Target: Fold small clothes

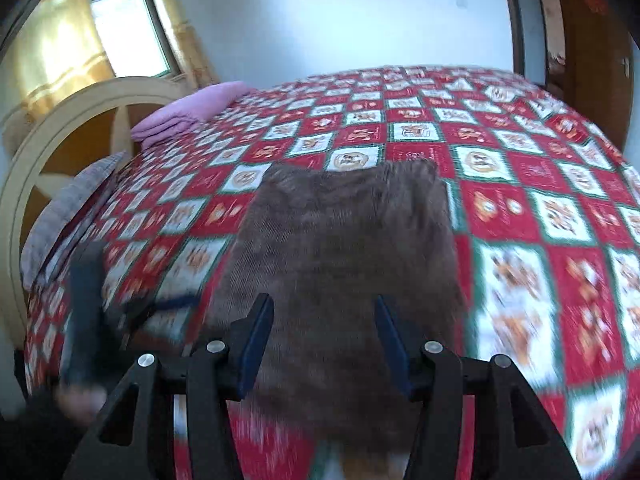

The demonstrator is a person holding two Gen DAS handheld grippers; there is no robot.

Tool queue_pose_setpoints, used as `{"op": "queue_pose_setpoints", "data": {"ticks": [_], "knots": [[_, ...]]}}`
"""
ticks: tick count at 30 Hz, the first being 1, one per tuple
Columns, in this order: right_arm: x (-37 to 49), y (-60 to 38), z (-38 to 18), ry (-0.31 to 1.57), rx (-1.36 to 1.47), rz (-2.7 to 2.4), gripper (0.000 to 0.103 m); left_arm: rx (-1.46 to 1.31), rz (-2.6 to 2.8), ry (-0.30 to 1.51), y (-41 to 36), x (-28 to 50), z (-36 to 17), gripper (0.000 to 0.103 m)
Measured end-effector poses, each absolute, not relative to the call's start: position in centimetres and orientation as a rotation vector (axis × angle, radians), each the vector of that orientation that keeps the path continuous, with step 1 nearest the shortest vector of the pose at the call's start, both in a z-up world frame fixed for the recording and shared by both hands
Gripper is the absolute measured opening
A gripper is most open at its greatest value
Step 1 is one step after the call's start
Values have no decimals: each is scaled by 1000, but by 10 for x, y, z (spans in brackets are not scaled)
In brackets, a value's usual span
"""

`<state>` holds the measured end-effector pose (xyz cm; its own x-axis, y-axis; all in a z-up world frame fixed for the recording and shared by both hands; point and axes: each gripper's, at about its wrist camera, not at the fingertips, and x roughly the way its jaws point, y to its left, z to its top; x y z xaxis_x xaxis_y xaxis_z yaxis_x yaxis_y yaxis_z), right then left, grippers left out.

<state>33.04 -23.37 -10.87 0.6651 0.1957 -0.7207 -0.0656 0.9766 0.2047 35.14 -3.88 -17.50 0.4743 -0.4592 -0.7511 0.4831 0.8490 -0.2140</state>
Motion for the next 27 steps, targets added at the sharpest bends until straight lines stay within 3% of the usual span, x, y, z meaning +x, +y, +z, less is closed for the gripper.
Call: {"op": "queue_pose_setpoints", "data": {"ticks": [7, 15, 22, 27], "knots": [[442, -244, -160, 1039, 88, -26, 54, 29, -590, 905, -39, 349, -176, 95], [433, -182, -118, 898, -91, 81, 53, -68, -628, 910, -25, 352, -175, 95], [476, -129, -168, 995, -207, 160, 55, -118, -640, 913, -19, 355, -175, 95], [456, -146, -149, 957, -153, 184, 55, -146, -644, 914, -15, 355, -175, 95]]}}
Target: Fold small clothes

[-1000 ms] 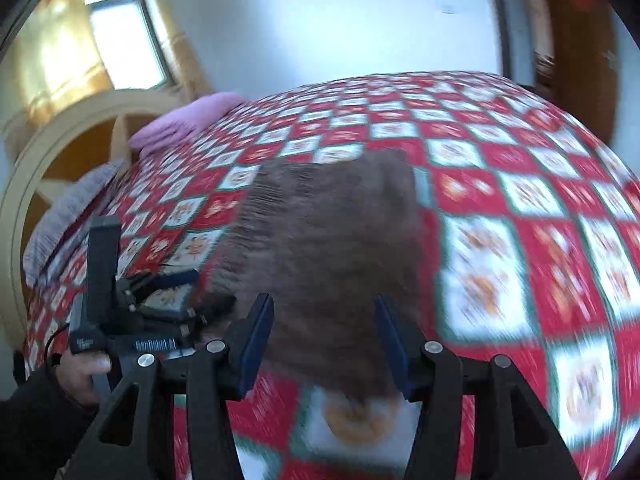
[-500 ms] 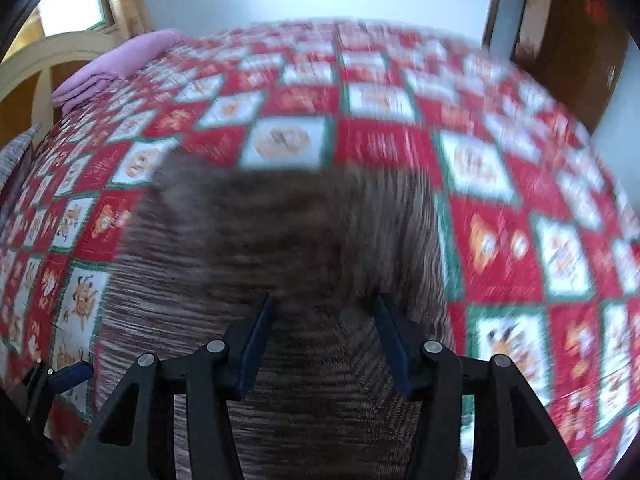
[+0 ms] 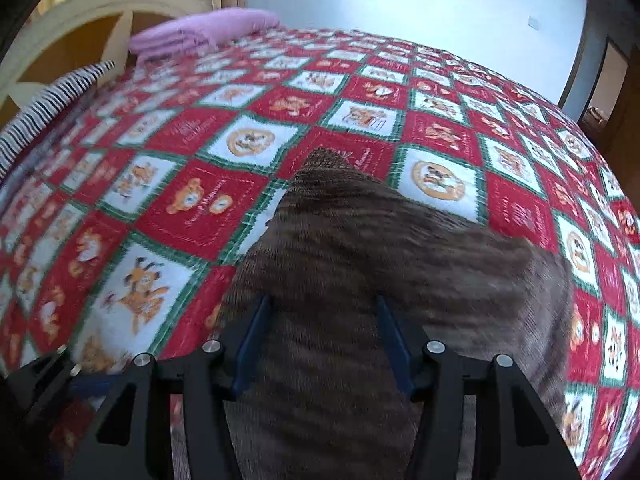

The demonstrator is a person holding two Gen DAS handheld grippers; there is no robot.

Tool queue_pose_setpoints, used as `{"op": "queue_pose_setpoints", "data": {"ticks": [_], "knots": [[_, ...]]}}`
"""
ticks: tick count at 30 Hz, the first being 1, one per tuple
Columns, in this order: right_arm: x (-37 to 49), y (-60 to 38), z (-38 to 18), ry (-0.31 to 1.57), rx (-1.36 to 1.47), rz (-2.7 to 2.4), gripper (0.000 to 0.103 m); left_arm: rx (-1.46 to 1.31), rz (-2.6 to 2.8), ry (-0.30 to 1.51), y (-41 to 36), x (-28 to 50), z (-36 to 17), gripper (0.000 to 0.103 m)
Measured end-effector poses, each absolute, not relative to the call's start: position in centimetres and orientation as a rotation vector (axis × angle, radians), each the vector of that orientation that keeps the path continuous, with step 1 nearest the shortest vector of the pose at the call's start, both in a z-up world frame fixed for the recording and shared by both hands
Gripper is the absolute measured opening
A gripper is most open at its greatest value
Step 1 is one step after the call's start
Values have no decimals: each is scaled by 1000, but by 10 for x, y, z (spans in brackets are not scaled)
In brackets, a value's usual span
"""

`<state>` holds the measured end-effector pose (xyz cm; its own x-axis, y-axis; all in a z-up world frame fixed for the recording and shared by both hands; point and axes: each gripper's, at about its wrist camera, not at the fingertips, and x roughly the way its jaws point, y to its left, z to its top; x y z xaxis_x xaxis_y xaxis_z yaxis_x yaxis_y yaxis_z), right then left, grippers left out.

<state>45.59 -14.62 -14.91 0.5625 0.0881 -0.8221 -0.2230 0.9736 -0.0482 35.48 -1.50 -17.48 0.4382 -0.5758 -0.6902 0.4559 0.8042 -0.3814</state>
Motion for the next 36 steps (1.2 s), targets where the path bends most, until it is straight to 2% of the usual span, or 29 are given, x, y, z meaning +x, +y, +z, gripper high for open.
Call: {"op": "queue_pose_setpoints", "data": {"ticks": [6, 10, 13, 18, 23, 24, 25, 33, 36], "knots": [[377, -200, -118, 847, 35, 170, 57, -199, -613, 900, -5, 357, -174, 95], [334, -220, -136, 864, 37, 148, 57, -203, -594, 904, -4, 358, -175, 96], [331, -230, -159, 912, 50, 158, 57, -139, -578, 906, -15, 355, -175, 98], [329, -229, -155, 905, 56, 186, 57, -88, -537, 920, -26, 363, -164, 98], [318, -269, -128, 763, 219, 192, 57, -61, -526, 913, -45, 375, -153, 98], [319, -283, -125, 741, 267, 177, 61, -37, -513, 910, -52, 377, -155, 98], [322, -295, -125, 740, 308, 165, 65, -17, -501, 909, -57, 380, -158, 98], [367, -358, -165, 861, 540, 116, 65, -12, -483, 912, -60, 382, -177, 100], [382, -364, -173, 852, 595, 137, 65, -1, -482, 906, -63, 380, -178, 101]]}}
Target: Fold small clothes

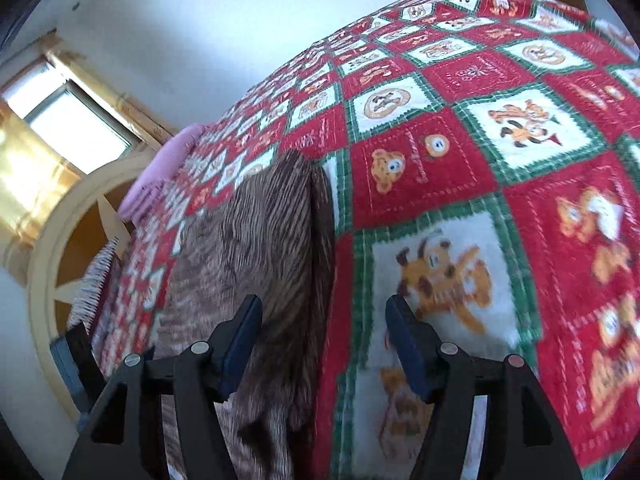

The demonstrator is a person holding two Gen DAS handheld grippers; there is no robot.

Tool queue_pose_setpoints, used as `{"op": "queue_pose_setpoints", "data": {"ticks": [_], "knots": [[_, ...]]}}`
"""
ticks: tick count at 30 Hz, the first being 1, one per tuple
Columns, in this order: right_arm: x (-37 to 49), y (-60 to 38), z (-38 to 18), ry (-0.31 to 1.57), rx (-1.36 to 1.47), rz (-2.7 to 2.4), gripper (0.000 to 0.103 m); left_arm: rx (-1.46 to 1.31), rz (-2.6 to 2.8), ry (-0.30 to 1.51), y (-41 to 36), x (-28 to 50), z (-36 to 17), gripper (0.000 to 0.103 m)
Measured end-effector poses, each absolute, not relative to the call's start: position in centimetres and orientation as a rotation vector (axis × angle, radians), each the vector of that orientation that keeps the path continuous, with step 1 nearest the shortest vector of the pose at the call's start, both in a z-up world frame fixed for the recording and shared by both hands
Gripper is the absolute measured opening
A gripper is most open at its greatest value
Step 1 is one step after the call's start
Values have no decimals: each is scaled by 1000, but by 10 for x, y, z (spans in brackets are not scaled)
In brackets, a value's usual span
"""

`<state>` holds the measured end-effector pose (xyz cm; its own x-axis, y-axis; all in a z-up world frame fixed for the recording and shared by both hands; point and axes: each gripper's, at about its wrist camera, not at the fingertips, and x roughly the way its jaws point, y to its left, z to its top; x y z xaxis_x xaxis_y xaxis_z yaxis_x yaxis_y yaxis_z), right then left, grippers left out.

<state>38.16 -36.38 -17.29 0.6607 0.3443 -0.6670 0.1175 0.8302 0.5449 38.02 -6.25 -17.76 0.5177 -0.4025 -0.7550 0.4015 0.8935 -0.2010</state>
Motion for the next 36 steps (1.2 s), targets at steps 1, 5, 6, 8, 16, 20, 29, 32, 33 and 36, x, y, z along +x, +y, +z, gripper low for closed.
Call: {"op": "queue_pose_setpoints", "data": {"ticks": [1, 5, 6, 8, 16, 20, 29, 32, 33, 36], "knots": [[385, -365, -173, 850, 603, 139, 65, -6, -485, 908, -62, 381, -178, 102], [405, -356, -175, 853, 581, 160, 65, -14, -494, 912, -63, 382, -178, 103], [409, -353, -175, 854, 566, 163, 65, -13, -494, 912, -63, 382, -179, 103], [418, -345, -176, 857, 546, 173, 65, -15, -497, 913, -64, 382, -179, 103], [433, -347, -182, 833, 604, 246, 65, -18, -505, 914, -63, 383, -179, 103], [436, -352, -185, 812, 666, 286, 55, -22, -513, 912, -63, 383, -179, 103], [436, -344, -192, 825, 669, 296, 38, -25, -549, 904, -65, 381, -178, 98], [433, -341, -192, 813, 639, 287, 38, -26, -567, 898, -66, 380, -177, 95], [432, -340, -192, 810, 634, 287, 38, -37, -575, 899, -64, 380, -177, 94], [431, -337, -193, 806, 625, 286, 38, -57, -584, 894, -62, 380, -176, 86]]}}
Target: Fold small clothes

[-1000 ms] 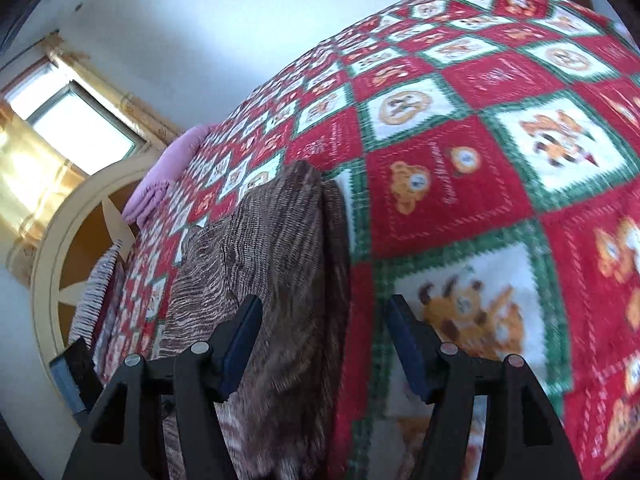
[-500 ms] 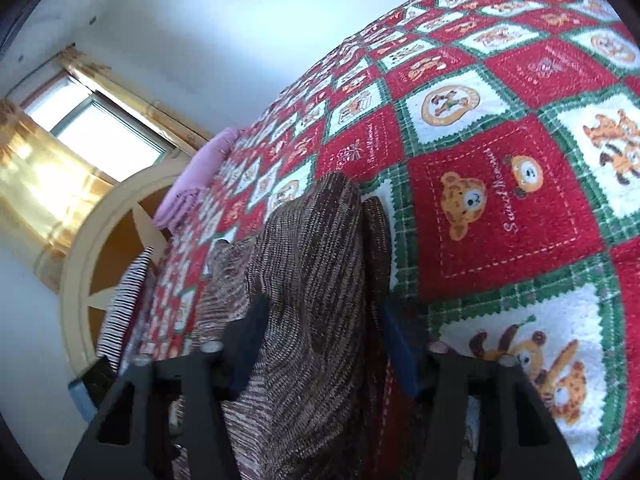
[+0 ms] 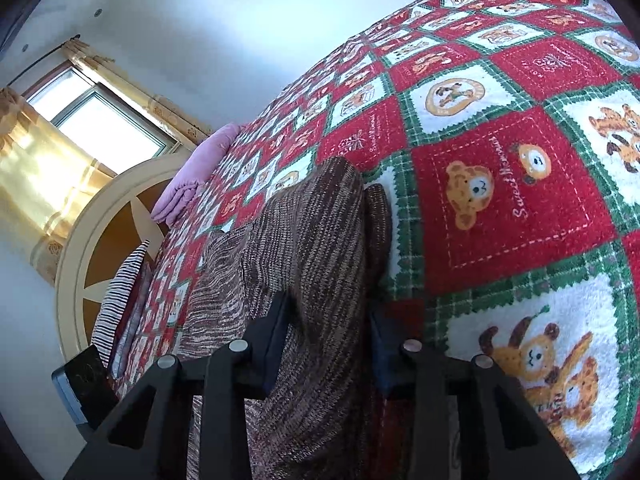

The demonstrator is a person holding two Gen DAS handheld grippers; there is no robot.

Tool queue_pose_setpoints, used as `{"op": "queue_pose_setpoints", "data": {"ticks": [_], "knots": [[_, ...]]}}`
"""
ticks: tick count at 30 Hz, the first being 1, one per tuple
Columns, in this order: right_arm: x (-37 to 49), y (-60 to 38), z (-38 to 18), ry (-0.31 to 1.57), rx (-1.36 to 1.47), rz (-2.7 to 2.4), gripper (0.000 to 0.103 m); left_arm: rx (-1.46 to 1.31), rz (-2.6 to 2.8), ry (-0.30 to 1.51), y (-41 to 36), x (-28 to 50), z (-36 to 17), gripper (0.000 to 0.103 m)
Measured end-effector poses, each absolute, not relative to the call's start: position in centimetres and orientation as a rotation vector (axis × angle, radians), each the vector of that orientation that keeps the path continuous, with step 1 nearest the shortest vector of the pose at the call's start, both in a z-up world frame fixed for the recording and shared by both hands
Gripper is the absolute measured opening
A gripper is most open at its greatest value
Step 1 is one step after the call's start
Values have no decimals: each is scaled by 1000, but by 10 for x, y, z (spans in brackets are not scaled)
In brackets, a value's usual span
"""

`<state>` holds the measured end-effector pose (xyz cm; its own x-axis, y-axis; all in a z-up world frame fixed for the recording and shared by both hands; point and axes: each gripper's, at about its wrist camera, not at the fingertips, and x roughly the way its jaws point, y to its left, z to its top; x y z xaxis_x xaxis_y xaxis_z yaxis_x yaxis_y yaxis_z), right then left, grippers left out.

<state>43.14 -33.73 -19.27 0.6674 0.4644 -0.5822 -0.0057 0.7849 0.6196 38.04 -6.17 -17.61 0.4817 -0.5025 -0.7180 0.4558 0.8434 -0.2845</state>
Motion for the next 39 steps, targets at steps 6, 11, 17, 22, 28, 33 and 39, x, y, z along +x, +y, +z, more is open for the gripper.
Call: {"op": "queue_pose_setpoints", "data": {"ticks": [6, 11, 17, 22, 28, 33, 39], "knots": [[429, -340, -194, 788, 644, 301, 28, -69, -642, 899, -65, 377, -176, 62], [431, -340, -197, 796, 631, 288, 23, -68, -640, 902, -66, 378, -175, 50], [427, -327, -184, 793, 530, 235, 19, -68, -613, 937, -65, 377, -162, 27], [406, -319, -156, 724, 553, 278, 16, -49, -622, 898, -61, 364, -136, 24], [383, -297, -131, 687, 567, 304, 15, -26, -619, 861, -50, 341, -110, 23], [361, -275, -123, 659, 599, 360, 15, 14, -598, 820, -31, 314, -97, 23], [338, -239, -124, 665, 610, 423, 15, 6, -557, 818, 1, 290, -96, 23]]}}
